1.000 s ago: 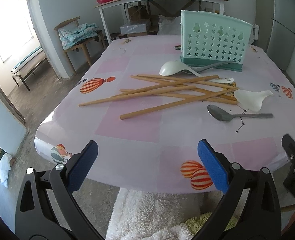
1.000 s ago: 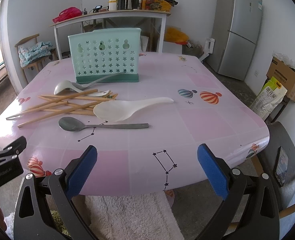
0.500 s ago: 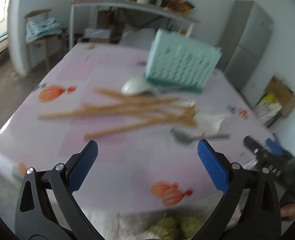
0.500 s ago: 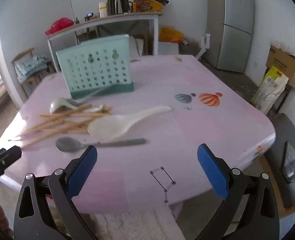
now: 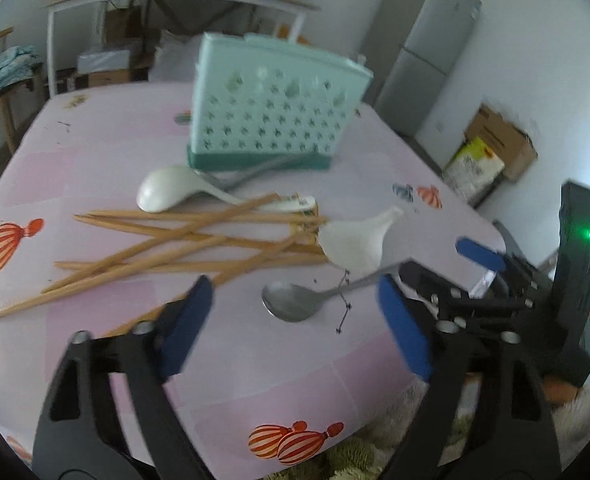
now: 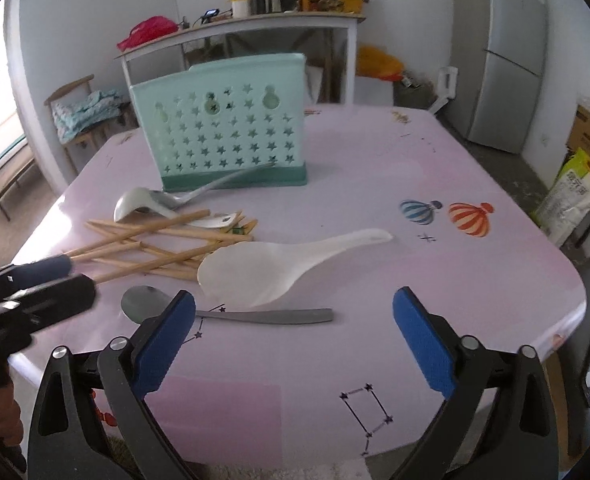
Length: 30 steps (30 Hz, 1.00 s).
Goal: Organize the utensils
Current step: 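Move the right gripper to the white rice paddle and close on it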
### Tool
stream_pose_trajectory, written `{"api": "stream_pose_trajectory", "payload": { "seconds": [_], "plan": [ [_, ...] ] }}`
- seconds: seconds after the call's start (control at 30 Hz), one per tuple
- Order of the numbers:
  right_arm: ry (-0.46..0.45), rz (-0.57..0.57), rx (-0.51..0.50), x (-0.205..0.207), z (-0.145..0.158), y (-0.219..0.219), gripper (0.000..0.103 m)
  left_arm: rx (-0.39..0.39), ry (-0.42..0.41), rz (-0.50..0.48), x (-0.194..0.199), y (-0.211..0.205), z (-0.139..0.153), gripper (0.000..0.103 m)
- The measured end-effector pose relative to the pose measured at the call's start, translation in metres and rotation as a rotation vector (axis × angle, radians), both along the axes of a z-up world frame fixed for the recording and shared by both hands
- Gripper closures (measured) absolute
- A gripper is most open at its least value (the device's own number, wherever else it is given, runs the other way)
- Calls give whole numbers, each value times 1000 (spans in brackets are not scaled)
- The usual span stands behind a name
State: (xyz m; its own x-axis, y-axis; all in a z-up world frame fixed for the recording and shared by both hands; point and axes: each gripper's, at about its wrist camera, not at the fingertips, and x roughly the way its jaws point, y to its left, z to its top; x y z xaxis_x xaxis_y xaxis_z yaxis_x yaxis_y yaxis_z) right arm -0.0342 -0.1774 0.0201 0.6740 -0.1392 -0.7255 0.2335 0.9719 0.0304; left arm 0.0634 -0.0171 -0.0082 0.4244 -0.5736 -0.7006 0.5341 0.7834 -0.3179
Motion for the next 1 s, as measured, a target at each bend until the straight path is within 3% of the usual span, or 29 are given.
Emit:
{"api": "stream_pose_trajectory", "payload": {
  "seconds": [0.07, 0.13, 0.27, 0.3, 0.4, 0.57, 0.83, 0.97, 1.0],
  "plan": [
    [-5, 11, 10, 2, -1, -2, 16, -6, 50, -27, 3, -4, -8, 45],
    [-22, 13, 17, 1, 0, -4, 28, -2, 86, -34, 7, -5, -16, 54],
    [-106, 3, -8, -8, 8, -7, 32, 17, 154, -29, 17, -6, -30, 70],
    [-124, -1, -20, -10, 11, -8, 31, 21, 176, -24, 20, -6, -35, 75],
    [-180, 11, -95, -15, 19, -5, 7, 23, 218, -12, 26, -5, -44, 85],
    [-221, 42, -105, -25, 29, -4, 6, 7, 233, 19, 31, -1, -47, 92],
    [-178, 22, -76, -33, 31, -6, 6, -28, 221, 96, 33, 2, -47, 98],
    [-184, 6, -81, -36, 36, -8, 16, -58, 212, 116, 29, 13, -38, 100],
    [-186, 0, -90, -36, 37, -8, 22, -64, 204, 126, 27, 19, -33, 101]
  ]
}}
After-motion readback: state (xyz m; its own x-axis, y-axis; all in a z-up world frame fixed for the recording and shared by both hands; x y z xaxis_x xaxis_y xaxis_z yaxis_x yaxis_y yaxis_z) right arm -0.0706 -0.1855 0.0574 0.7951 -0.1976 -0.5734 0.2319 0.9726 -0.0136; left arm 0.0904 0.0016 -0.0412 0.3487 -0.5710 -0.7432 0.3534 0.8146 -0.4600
